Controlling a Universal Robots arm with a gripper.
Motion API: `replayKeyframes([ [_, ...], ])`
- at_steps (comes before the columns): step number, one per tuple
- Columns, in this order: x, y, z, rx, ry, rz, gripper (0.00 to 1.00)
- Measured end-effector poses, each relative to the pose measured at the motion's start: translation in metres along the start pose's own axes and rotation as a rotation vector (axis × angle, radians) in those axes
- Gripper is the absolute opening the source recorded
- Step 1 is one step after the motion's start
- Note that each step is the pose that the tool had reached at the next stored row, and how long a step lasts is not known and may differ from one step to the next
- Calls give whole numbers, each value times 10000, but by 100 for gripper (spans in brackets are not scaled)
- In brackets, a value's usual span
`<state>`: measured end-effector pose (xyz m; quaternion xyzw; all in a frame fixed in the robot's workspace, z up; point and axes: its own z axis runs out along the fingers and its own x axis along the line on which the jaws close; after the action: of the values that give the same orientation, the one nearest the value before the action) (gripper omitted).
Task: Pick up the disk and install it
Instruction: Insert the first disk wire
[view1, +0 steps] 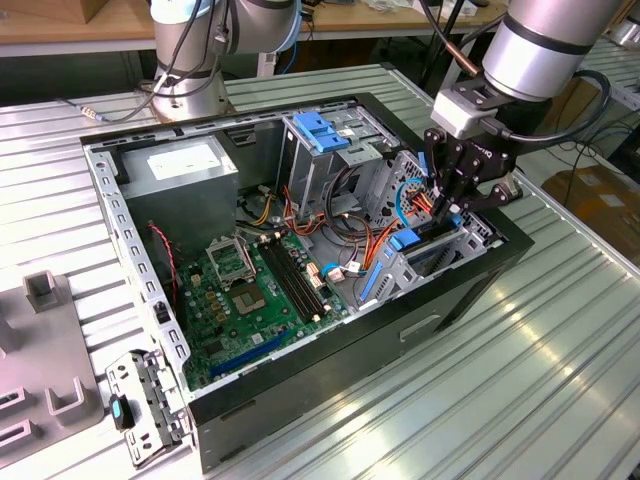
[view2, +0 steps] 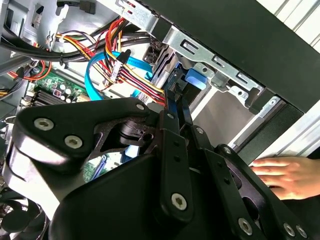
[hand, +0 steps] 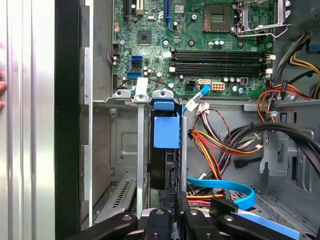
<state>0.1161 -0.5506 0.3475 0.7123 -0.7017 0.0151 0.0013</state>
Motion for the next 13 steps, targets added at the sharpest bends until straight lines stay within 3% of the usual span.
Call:
replayKeyframes([
  [13,-9,0,29,-1,0,54,16],
])
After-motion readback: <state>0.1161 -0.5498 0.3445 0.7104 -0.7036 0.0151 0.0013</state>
